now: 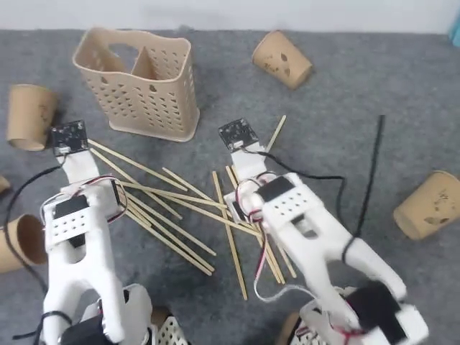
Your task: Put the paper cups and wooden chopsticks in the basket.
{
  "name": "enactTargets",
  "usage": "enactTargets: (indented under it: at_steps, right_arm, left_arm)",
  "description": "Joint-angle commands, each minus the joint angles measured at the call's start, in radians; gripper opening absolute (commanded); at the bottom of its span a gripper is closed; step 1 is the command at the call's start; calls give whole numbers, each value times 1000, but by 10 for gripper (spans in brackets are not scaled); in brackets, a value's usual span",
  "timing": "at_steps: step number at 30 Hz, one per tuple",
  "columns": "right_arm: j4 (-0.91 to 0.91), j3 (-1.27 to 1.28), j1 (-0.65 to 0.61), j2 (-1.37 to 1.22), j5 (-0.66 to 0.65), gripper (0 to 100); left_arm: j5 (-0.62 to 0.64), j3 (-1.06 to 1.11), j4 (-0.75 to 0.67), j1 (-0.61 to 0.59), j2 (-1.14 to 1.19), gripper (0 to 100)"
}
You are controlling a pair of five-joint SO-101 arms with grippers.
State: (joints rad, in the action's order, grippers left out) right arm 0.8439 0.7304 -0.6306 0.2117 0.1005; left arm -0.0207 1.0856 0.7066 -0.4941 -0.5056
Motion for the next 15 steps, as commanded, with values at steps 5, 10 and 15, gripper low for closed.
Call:
enactTargets:
  at_steps: [5,10,15]
  right_arm:
    - [31,-164,-22,-197,68,188]
    - [33,-173,-94,-193,64,181]
    - [68,-173,-111,-85,64,181]
  left_arm:
    - [-15,1,-25,2,-38,13]
    - [-17,5,-43,2,-38,13]
    - [-17,7,-64,2,-35,13]
